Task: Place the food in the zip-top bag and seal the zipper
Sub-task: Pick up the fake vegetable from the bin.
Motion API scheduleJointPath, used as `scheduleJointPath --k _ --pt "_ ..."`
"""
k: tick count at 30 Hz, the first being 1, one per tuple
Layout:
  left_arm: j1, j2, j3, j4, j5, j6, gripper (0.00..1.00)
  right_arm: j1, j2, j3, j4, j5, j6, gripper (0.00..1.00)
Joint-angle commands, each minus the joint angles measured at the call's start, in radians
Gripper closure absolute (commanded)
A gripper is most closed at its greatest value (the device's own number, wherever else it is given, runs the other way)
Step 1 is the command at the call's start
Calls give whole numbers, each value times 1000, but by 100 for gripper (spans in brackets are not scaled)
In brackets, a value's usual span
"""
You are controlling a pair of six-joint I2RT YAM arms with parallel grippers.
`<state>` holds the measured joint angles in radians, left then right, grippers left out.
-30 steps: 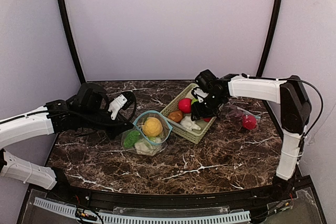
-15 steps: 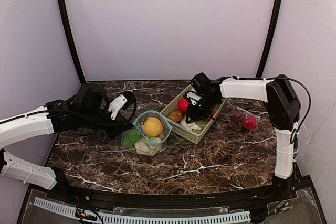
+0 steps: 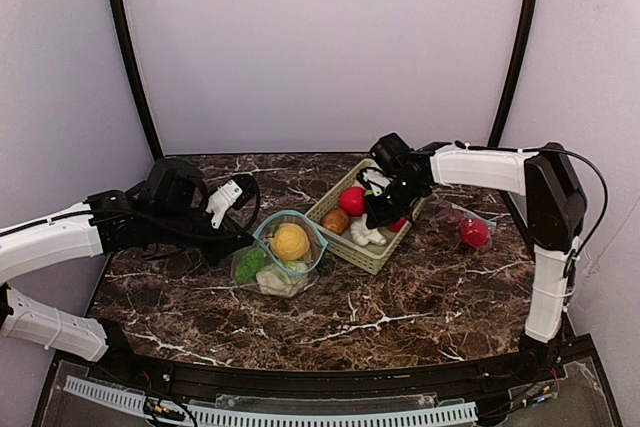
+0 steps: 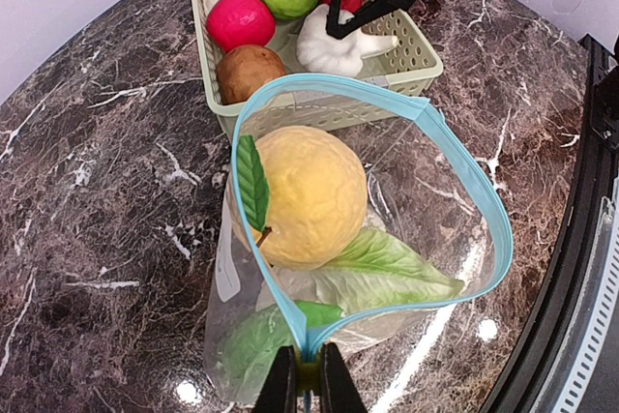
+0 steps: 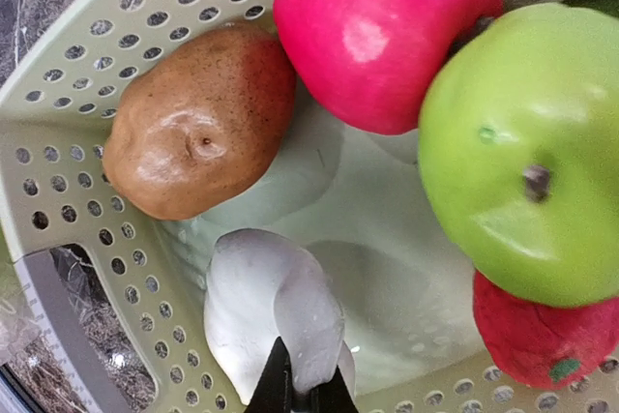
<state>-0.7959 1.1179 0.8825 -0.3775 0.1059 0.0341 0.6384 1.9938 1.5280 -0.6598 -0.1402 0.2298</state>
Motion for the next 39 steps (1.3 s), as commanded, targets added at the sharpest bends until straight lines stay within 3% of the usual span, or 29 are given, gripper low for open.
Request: scheduleJointPath --k 1,8,14,23,32,39 --pt "0 -4 4 -24 -9 9 99 -14 -125 -23 -28 92 9 100" --pt "2 -17 2 -19 -10 5 99 -4 -282 -5 -85 104 4 100" --pt "1 -13 2 -17 2 3 99 145 -361 46 -28 65 -5 100" --pt "1 -17 1 -18 3 3 99 348 -254 147 54 83 -32 100" --pt "1 -15 1 -18 7 0 99 416 -116 207 61 119 -49 100" --pt "1 -14 1 -18 12 0 99 448 -89 184 103 62 -49 100"
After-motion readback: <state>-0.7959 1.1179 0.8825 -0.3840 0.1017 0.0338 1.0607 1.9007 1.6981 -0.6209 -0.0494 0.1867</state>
